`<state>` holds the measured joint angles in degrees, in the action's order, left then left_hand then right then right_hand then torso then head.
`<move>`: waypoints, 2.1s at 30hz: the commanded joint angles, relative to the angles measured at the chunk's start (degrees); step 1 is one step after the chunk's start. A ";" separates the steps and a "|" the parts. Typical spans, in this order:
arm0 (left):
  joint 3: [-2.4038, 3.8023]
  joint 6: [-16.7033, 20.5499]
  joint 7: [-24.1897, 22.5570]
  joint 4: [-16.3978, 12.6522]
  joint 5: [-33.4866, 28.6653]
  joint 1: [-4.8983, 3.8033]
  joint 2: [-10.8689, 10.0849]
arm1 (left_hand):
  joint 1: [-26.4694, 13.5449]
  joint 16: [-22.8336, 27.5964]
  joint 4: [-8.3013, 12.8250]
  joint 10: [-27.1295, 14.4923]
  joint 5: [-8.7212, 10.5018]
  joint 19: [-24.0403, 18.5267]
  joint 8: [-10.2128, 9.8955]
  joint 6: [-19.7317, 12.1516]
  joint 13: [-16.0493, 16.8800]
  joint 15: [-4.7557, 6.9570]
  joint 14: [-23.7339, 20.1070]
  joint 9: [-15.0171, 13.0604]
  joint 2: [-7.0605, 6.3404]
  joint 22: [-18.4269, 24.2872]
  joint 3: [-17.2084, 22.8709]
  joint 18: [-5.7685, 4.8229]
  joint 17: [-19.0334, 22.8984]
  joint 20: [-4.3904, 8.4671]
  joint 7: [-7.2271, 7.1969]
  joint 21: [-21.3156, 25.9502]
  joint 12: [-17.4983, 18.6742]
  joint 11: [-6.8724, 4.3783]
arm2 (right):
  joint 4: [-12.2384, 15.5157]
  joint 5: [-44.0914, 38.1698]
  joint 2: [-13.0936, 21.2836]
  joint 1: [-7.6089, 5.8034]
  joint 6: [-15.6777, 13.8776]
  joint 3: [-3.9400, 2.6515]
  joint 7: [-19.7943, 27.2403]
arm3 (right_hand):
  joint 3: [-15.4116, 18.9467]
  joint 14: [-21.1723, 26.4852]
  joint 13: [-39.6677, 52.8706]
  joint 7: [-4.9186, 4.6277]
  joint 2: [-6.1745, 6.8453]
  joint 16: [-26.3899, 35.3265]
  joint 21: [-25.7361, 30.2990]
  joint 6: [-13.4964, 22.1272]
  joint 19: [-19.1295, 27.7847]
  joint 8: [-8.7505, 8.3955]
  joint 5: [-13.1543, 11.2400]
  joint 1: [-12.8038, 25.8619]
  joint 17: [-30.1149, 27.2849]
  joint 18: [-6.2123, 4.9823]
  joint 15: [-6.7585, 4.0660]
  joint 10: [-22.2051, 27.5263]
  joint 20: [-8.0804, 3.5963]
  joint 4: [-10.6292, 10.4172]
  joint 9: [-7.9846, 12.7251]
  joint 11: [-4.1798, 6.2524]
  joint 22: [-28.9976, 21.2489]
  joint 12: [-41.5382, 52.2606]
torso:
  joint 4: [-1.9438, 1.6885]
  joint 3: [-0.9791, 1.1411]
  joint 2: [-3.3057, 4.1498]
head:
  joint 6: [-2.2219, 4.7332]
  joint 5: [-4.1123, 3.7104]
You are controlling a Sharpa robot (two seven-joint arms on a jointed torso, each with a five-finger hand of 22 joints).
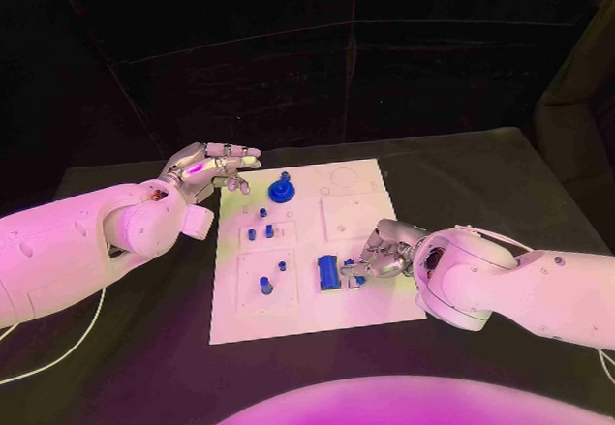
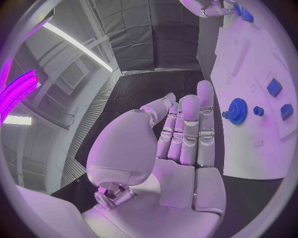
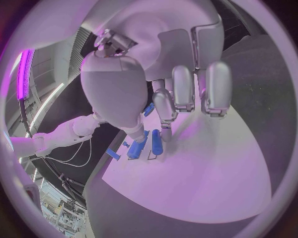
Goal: Assemble the parts on the task board
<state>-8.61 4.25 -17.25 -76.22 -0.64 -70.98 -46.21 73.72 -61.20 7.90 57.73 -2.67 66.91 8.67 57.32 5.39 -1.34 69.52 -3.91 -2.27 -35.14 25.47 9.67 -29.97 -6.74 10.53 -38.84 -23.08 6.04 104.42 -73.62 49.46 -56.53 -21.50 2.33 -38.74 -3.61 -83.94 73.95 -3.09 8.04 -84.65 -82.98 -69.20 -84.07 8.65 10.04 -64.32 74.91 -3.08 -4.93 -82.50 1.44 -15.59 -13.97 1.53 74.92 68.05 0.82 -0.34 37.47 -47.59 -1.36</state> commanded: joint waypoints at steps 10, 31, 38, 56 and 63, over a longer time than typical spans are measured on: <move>0.04 -1.04 0.27 -0.04 0.42 -0.08 0.01 | -0.36 0.35 0.10 -0.50 -0.27 -0.42 0.41 -0.48 -0.10 0.11 -0.61 0.02 0.00 0.09 -0.32 0.79 0.36 -0.14 -0.06 0.23 -0.29 0.15 | 0.48 -0.76 -0.06 -0.07 -0.12 -0.01 0.22 | 2.45 -4.51 0.71 0.17 -1.75 -0.21 -0.23 0.01 -0.73 0.46 0.80 -0.19 7.28 0.30 -0.14 -0.41 -0.20 -0.77 -0.42 -0.16 2.01 0.55 | 0.02 0.03 0.00 | -0.10 -0.08; 0.03 -1.32 0.72 0.13 1.06 -0.08 -0.02 | -0.37 0.36 0.09 -0.51 -0.27 -0.43 0.42 -0.49 -0.10 0.10 -0.64 0.02 0.01 0.09 -0.32 0.79 0.40 -0.14 -0.06 0.24 -0.30 0.16 | 1.65 -0.33 1.96 -0.07 2.16 -0.01 0.45 | 6.62 -4.47 0.88 0.21 -5.50 -0.07 -0.20 0.15 -0.71 0.51 1.90 2.90 7.09 0.29 -0.14 -0.38 -0.19 -0.96 -0.98 -0.14 2.03 0.28 | 0.04 0.02 -0.04 | 0.08 -0.31; 0.03 -1.40 0.78 0.15 1.19 -0.08 -0.02 | -0.34 0.37 0.11 -0.53 -0.27 -0.44 0.44 -0.50 -0.11 0.10 -0.68 0.02 0.04 0.10 -0.30 0.79 0.44 -0.14 -0.07 0.25 -0.33 0.15 | 1.41 -0.66 2.03 -0.08 6.24 -0.01 1.18 | 8.44 -4.32 0.36 -0.02 -4.45 0.40 0.16 0.67 -0.40 0.35 -2.20 -2.68 6.47 0.19 0.02 0.16 -0.03 1.13 -1.27 -0.35 1.55 -0.86 | -0.12 0.01 0.00 | 0.07 -0.38; 0.02 -1.46 0.88 0.24 1.22 -0.08 0.03 | -0.33 0.37 0.12 -0.54 -0.27 -0.45 0.44 -0.51 -0.11 0.10 -0.69 0.02 0.05 0.10 -0.29 0.79 0.46 -0.14 -0.07 0.26 -0.34 0.15 | 0.19 -1.39 1.36 -0.08 8.04 -0.01 1.19 | 9.52 -4.30 0.17 -0.17 -5.20 0.51 0.27 0.87 -0.32 0.31 -3.80 -5.67 6.36 0.16 0.13 0.35 0.08 2.25 -1.48 -0.47 1.46 -1.33 | -0.06 0.01 -0.02 | 0.03 -0.20; 0.02 -1.47 0.91 0.31 1.22 -0.08 0.09 | -0.33 0.37 0.12 -0.54 -0.27 -0.45 0.44 -0.51 -0.11 0.10 -0.69 0.02 0.05 0.10 -0.29 0.79 0.46 -0.14 -0.07 0.26 -0.34 0.15 | -0.47 -1.43 1.11 -0.08 7.52 -0.01 1.11 | 9.85 -4.31 0.22 -0.17 -5.78 0.49 0.28 0.86 -0.32 0.33 -3.73 -5.51 6.39 0.16 0.14 0.32 0.09 1.93 -1.53 -0.47 1.47 -1.30 | -0.03 0.03 0.01 | 0.04 -0.16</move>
<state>-8.63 3.48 -16.33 -75.92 0.35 -70.98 -46.18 73.72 -61.20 7.90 57.53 -2.67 66.91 8.89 57.32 5.37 -1.14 69.31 -3.91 -2.27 -35.12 25.47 9.67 -29.57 -6.74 10.53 -38.84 -23.08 6.24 104.22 -74.63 50.57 -56.67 -14.51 2.19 -37.49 5.97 -83.94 74.13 -3.31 2.76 -84.36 -82.97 -68.79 -84.07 9.37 6.47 -69.91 74.93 -3.09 -4.92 -82.49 1.44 -13.65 -15.62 1.11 74.91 66.90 0.76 -0.34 37.47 -47.55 -1.54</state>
